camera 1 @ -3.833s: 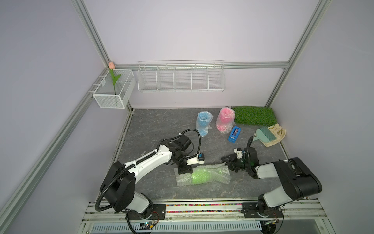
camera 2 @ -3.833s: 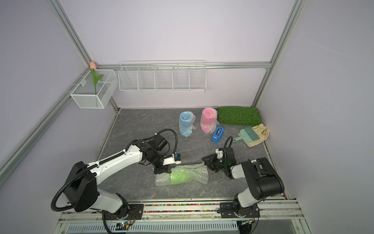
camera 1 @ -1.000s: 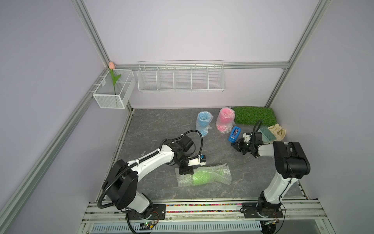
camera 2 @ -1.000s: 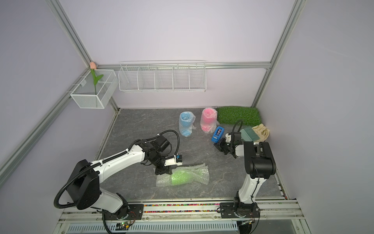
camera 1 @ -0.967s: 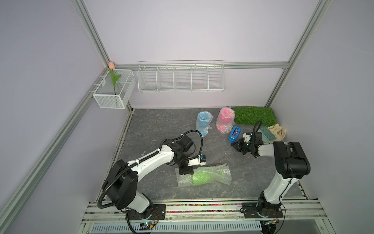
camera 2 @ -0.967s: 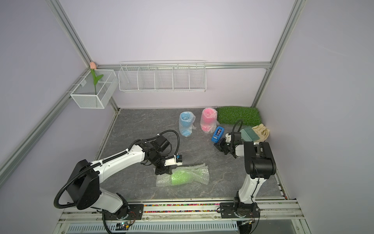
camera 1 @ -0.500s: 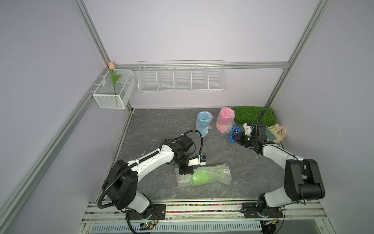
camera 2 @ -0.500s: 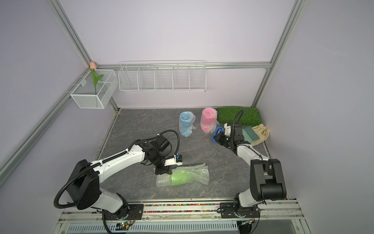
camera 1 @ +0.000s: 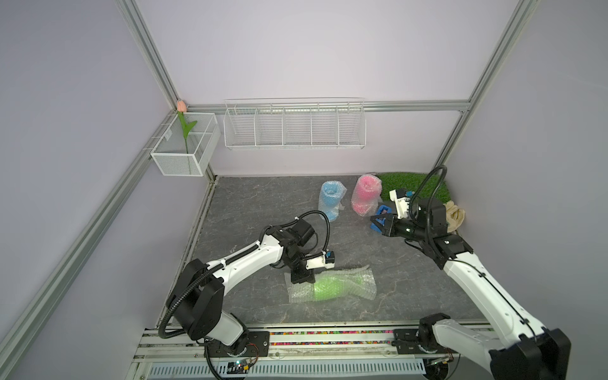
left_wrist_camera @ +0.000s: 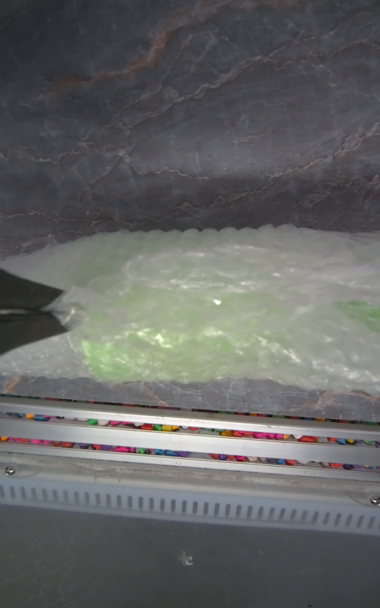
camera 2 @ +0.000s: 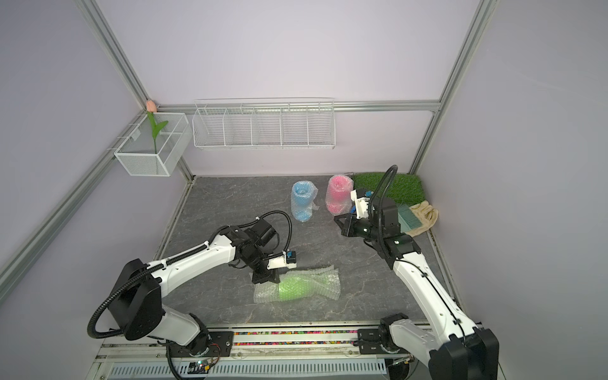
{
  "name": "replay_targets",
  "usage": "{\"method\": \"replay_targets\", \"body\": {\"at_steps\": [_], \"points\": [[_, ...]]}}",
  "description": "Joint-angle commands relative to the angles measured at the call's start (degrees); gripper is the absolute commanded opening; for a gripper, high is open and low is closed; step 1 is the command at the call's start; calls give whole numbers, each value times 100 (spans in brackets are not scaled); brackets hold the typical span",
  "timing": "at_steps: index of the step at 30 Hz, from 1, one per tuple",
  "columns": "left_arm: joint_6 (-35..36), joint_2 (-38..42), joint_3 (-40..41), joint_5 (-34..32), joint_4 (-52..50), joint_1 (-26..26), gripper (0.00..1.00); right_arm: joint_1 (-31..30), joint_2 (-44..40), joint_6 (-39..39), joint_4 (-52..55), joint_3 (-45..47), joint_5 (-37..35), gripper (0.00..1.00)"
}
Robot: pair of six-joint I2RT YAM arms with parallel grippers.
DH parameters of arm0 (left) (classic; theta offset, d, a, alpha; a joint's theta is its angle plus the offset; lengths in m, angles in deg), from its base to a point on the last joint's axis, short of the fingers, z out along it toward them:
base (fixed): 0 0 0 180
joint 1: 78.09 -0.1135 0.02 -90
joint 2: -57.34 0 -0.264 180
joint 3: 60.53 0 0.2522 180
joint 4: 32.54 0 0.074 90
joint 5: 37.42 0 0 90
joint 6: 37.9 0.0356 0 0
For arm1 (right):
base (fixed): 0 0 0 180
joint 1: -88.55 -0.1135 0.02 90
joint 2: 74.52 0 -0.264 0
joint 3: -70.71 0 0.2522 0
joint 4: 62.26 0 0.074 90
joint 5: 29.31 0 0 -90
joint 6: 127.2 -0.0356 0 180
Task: Wrap wine glasses in bubble wrap
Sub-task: Tear off the tape using the Tape Cutter, then stick the tape on the bubble wrap.
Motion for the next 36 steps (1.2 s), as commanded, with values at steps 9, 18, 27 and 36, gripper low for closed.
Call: {"method": "replay_targets", "body": {"at_steps": [9,18,27,36], "points": [[201,-26,-27,62,-118,27,0,-1598,-1322,-29,1143,-92,-232,8],[197,-142,-73,112,-140,31,0,-2851,-2012,-357,550,834,-301,9],[205,-34,14,109,-56,31,0,-3847,-1755,352,-1548,2098,-507,7],[254,161,129,168,57,31,0,-3729,-994,1036,-2860,2545,-1531,7]]}}
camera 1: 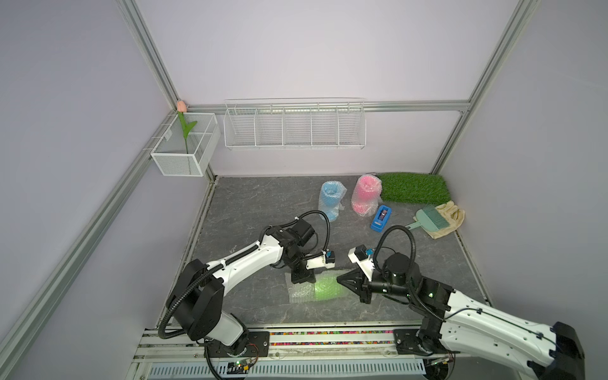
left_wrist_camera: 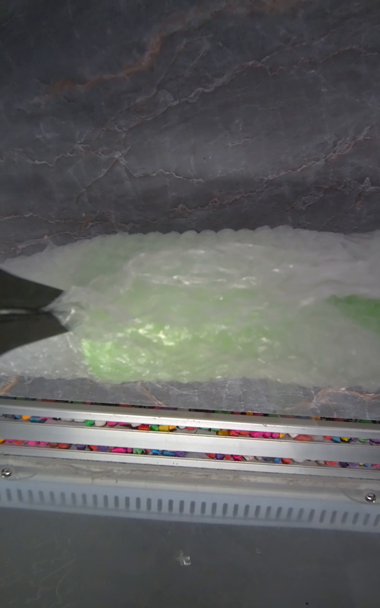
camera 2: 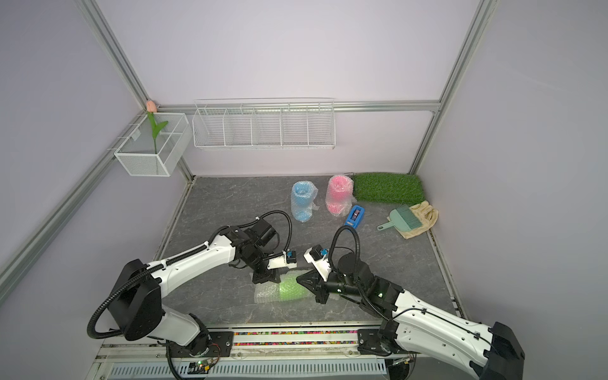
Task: Wrap wine glasses in bubble wrap
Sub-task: Stick the tape on the bubble wrap.
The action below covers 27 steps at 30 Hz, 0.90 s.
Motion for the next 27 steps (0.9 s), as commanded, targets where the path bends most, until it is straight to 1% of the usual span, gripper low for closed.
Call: {"method": "replay_targets", "body": {"at_steps": [1,6,10,20,23,27], "points": [[235,154,118,142,4,31,0,140,268,427,-796,13,-423,7],[231,243,180,163,91,39,0,518,705,536,-1010,-7,-469,7],[226,311,206,118,114,46,0,827,1123,569,-1068,-154,-248,7],[113,729,399,-406,273,268,0,1001,2099,764,-462,-685,78,7],[83,818,444,-509,276,294,0,1026,2301,825,-125,-754,30,7],[44,867,488,-615,285,342,0,1034,2497,903,278,-730,-230,7]]}}
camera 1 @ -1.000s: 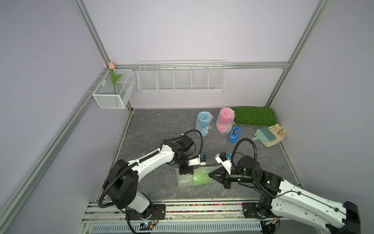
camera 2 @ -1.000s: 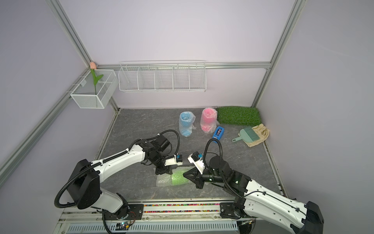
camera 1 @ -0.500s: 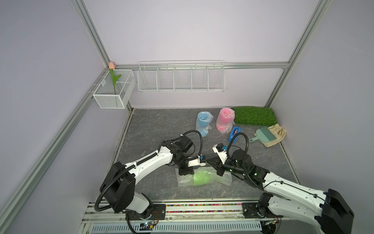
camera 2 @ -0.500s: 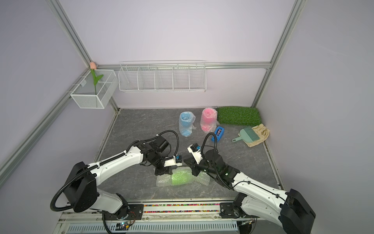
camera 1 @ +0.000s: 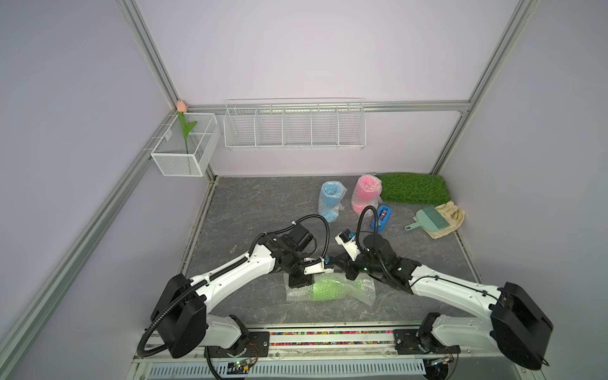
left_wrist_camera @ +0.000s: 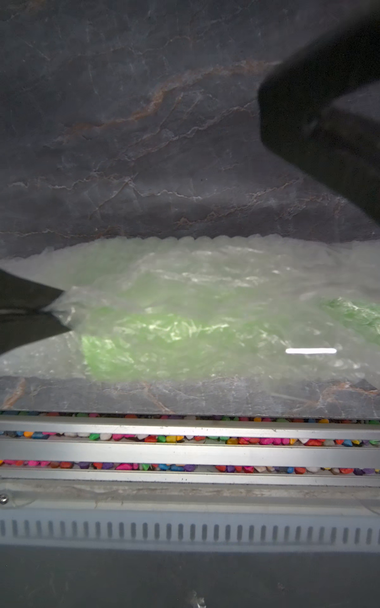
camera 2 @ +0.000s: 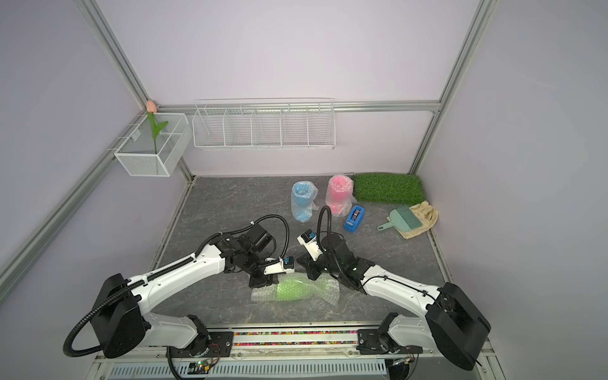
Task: Wrap wine glasses in bubble wrap
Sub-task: Stick the tape on the bubble wrap.
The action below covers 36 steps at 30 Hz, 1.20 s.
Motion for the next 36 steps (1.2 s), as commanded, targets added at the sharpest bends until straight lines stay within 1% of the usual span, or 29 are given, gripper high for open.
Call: {"method": "replay_targets", "body": {"at_steps": [1,8,13,17,20,22,23,25,28,32,33,34,35,36], "points": [[15,121,101,-113,1,61,0,30,147,208,549,-50,-192,7],[-19,133,190,-147,23,96,0,38,361,310,947,60,-671,7],[-31,69,191,-171,-16,92,0,14,568,377,1423,-84,-1049,8],[-38,52,173,-224,-62,98,0,-16,742,292,1849,-238,-1360,19],[-39,39,156,-257,-117,97,0,-71,818,48,2278,-382,-1738,34],[-40,42,163,-276,-127,98,0,-110,758,-151,2700,-503,-2164,45],[-39,38,164,-287,-122,98,0,-113,706,-235,2922,-566,-2367,48],[-40,57,160,-300,-144,97,0,-111,519,-483,3375,-708,-2829,53],[-24,111,137,-258,-147,95,0,-109,168,-668,3948,-996,-3267,57],[10,120,139,-266,-146,95,0,-102,-176,-569,4543,-1441,-3728,65],[17,109,126,-275,-157,92,0,-95,-234,-413,4600,-1524,-3759,66],[13,100,125,-270,-161,98,0,-92,-309,-175,4552,-1551,-3590,68],[26,100,121,-256,-176,96,0,-92,-393,189,4410,-1551,-3226,68],[30,110,121,-235,-175,95,0,-88,-487,811,4229,-1551,-2550,67]]}}
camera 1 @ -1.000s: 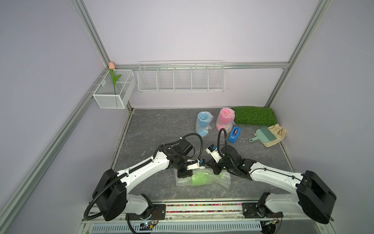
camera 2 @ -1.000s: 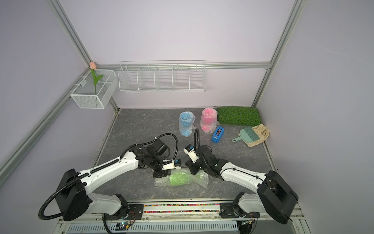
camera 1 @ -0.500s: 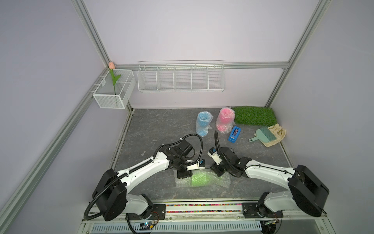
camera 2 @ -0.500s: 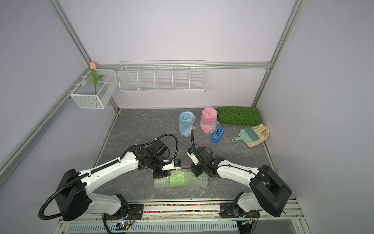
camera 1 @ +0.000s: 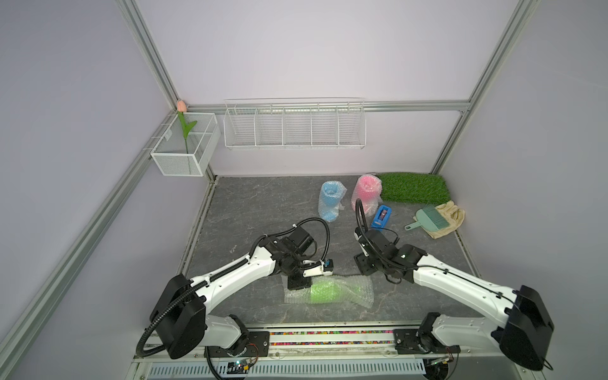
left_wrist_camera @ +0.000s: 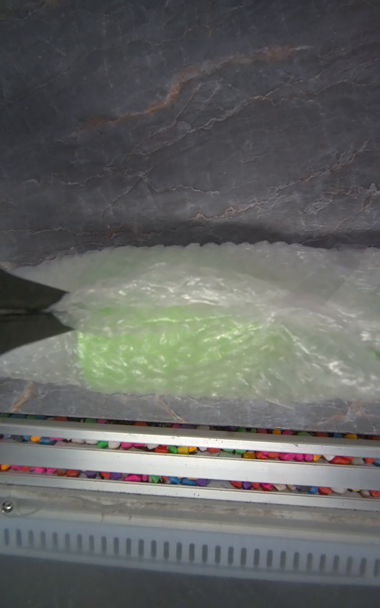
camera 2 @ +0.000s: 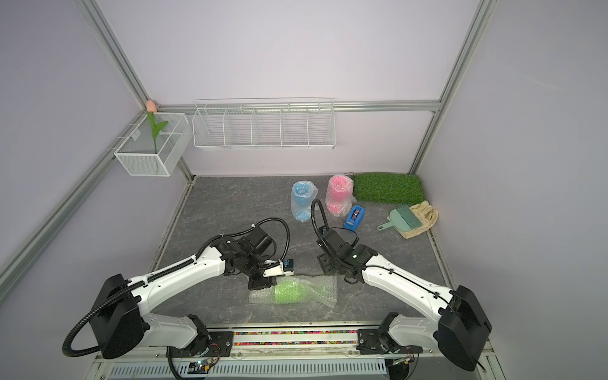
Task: Wrap wine glasses in bubble wrap
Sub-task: Stick the tape on the bubble wrap.
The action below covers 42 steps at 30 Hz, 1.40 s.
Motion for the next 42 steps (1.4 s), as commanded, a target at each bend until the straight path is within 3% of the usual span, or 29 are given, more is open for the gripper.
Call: {"method": "replay_targets", "body": {"at_steps": [1,5,10,18,25,34,42], "points": [[103,83,-24,48,-155,18,0,-13,-312,1508,35,-25,1380,67],[113,96,-32,53,-161,16,0,-271,-641,2924,-75,85,2879,69],[119,102,-15,29,-138,16,0,-624,-508,3985,200,201,3136,76],[164,41,-24,42,-142,17,0,-572,161,4199,-288,475,2955,74],[197,32,-15,-33,-140,17,0,-481,337,4238,-94,368,3130,59],[97,453,156,69,103,17,0,-281,-330,4227,107,521,3130,63],[-60,900,351,41,364,14,0,-272,48,4183,139,461,3522,63]]}}
